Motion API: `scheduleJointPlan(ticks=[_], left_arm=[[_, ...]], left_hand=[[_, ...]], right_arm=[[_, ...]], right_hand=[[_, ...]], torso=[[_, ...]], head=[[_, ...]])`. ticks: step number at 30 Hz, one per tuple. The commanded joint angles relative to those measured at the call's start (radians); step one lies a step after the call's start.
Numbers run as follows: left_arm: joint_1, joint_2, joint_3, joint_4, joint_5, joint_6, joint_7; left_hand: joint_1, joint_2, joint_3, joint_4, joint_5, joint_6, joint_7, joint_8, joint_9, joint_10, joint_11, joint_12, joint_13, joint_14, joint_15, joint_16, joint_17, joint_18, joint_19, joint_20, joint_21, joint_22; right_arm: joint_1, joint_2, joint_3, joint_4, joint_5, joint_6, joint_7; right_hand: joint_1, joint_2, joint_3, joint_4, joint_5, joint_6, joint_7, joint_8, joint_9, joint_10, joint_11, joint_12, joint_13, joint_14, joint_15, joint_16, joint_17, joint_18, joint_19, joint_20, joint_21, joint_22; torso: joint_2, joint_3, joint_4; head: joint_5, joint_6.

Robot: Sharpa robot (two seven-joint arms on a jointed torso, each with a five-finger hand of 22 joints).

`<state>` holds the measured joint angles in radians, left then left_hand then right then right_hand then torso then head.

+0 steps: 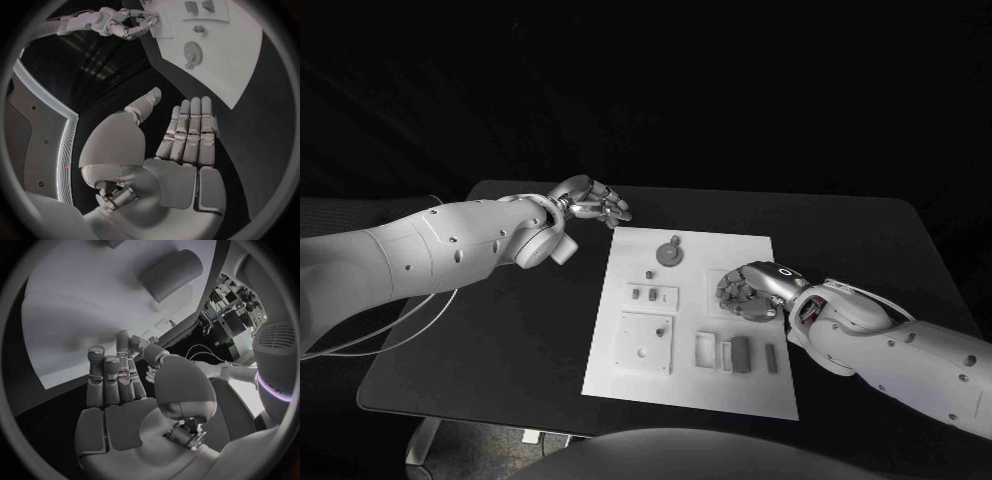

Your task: Assemble the parts on the task board

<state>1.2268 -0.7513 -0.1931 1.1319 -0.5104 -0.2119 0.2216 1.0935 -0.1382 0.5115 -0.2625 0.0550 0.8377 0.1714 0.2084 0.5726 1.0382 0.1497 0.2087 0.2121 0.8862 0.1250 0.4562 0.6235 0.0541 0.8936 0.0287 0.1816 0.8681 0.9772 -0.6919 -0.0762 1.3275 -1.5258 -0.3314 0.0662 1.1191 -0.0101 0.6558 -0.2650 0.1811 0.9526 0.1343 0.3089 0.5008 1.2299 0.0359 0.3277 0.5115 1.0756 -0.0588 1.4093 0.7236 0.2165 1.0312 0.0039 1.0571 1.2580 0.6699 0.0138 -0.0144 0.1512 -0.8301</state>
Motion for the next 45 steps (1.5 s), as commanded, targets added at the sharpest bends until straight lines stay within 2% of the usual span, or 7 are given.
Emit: scheduleJointPlan(ticks=[1,10,15,34,40,45], left_arm=[[0.001,0.001,0.001,0.001,0.006,0.011,0.006],[0.001,-0.001,0.001,0.002,0.006,0.009,0.006],[0.001,-0.002,0.001,0.003,0.006,0.008,0.005],[0.001,-0.002,0.001,0.003,0.006,0.008,0.004],[0.001,-0.002,0.001,-0.001,0.006,0.008,0.005],[0.001,0.0,0.001,-0.007,0.006,0.008,0.006]], left_hand=[[0.006,0.003,-0.004,0.003,-0.006,0.0,0.004,0.007,-0.001,0.005,0.0,-0.004,-0.001,0.006,0.002,-0.007,0.001,0.013,0.003,-0.001,-0.006,0.002],[0.006,0.003,-0.004,0.003,-0.006,0.0,0.004,0.007,-0.001,0.005,0.0,-0.004,-0.001,0.006,0.001,-0.008,0.002,0.013,0.003,-0.001,-0.006,0.002],[0.007,0.003,-0.004,0.003,-0.006,0.0,0.004,0.007,-0.002,0.005,0.0,-0.005,-0.002,0.006,0.001,-0.008,0.002,0.013,0.003,-0.001,-0.007,0.002],[0.007,0.002,-0.005,0.003,-0.006,-0.001,0.004,0.007,-0.002,0.004,0.0,-0.006,-0.002,0.006,0.002,-0.009,0.004,0.013,0.003,-0.001,-0.007,0.002],[0.007,0.002,-0.005,0.003,-0.006,-0.001,0.004,0.007,-0.003,0.004,0.0,-0.006,-0.003,0.006,0.002,-0.01,0.004,0.013,0.003,-0.001,-0.008,0.002],[0.007,0.002,-0.005,0.003,-0.006,-0.001,0.004,0.007,-0.003,0.004,0.0,-0.007,-0.003,0.006,0.002,-0.01,0.004,0.013,0.003,-0.001,-0.008,0.002]], right_arm=[[0.0,-0.002,0.0,0.006,0.002,-0.004,0.011],[0.0,-0.011,0.0,0.019,0.001,-0.009,0.008],[0.0,-0.026,0.001,0.043,0.0,-0.01,0.006],[0.028,-0.051,0.02,0.115,0.0,-0.013,0.005],[0.03,-0.045,0.031,0.155,0.021,-0.01,0.009],[0.03,-0.018,0.032,0.19,0.041,0.002,0.016]], right_hand=[[0.0,0.008,0.004,0.0,0.002,0.008,0.004,0.007,0.005,0.004,0.002,-0.006,0.002,-0.002,-0.008,0.001,-0.001,0.045,-0.003,-0.007,0.003,-0.001],[-0.002,0.009,0.007,-0.004,0.002,0.011,0.003,0.008,0.006,0.008,0.001,-0.007,0.004,-0.001,-0.009,0.001,-0.001,0.045,-0.003,-0.008,0.004,0.0],[-0.004,0.008,0.009,-0.006,0.002,0.013,0.002,0.009,0.006,0.01,0.0,-0.008,0.005,-0.001,-0.009,0.001,-0.001,0.045,-0.002,-0.008,0.005,0.0],[-0.005,0.008,0.012,-0.009,0.002,0.016,0.001,0.01,0.007,0.014,-0.001,-0.01,0.008,0.0,-0.011,0.002,-0.001,0.045,-0.001,-0.008,0.006,0.0],[-0.006,0.008,0.013,-0.009,0.002,0.017,0.001,0.011,0.007,0.015,-0.001,-0.011,0.008,0.0,-0.011,0.002,-0.002,0.045,-0.001,-0.009,0.006,0.0],[-0.007,0.009,0.013,-0.01,0.002,0.017,0.0,0.011,0.007,0.016,-0.002,-0.011,0.009,0.0,-0.012,0.002,-0.002,0.045,-0.001,-0.009,0.006,0.0]], torso=[[0.0,-0.0007,0.0003],[0.0,-0.0012,0.0004],[0.0,-0.0013,0.0005],[0.0,-0.0007,0.0002],[0.0,-0.001,0.0006],[0.0,-0.0009,0.0007]], head=[[0.0,0.0],[0.001,0.0],[0.001,0.0],[0.002,0.003],[0.005,0.003],[0.014,0.003]])
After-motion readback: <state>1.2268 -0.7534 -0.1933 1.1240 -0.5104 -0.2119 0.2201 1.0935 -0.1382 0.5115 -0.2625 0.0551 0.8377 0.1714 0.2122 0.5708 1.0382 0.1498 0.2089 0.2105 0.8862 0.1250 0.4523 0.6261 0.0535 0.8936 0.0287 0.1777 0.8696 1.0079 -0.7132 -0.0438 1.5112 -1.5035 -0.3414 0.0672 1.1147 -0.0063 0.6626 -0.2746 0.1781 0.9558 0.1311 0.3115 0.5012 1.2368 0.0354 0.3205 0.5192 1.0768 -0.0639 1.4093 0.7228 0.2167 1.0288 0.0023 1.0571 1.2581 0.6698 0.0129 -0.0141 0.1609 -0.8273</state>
